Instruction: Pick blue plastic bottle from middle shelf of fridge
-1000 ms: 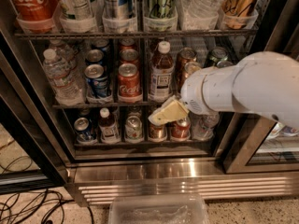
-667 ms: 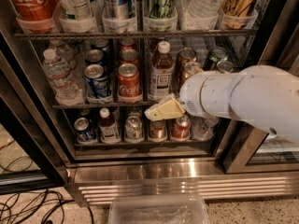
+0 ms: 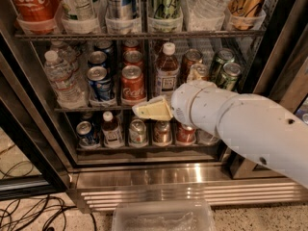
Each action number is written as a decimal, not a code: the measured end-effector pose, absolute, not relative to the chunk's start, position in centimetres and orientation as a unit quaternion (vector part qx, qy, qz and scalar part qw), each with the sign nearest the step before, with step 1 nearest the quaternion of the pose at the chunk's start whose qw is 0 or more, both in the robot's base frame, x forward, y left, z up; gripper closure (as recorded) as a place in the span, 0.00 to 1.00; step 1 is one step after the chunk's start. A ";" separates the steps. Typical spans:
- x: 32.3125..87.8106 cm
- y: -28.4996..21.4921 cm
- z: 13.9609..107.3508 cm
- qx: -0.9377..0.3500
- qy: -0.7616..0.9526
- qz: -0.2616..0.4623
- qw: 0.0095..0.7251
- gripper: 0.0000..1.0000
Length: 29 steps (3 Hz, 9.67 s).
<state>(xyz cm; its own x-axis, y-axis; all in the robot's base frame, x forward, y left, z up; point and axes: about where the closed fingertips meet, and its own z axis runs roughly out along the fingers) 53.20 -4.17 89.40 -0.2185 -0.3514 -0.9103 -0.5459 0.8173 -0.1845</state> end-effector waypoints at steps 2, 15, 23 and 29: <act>52.9 -4.1 88.6 -0.281 0.775 0.079 0.560 0.00; 61.9 -5.9 84.0 -0.135 0.733 -0.021 0.666 0.36; 61.7 -5.5 87.5 -0.123 0.697 0.047 0.705 1.00; 60.1 -5.7 88.1 -0.140 0.719 0.079 0.677 1.00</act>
Offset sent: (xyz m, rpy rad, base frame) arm -0.0035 0.0035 -0.0258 0.0023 -0.0258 -0.0658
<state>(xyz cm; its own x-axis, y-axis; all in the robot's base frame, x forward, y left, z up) 60.09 -5.70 88.07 -0.0454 -0.0941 -0.9945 -0.3072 0.9486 -0.0757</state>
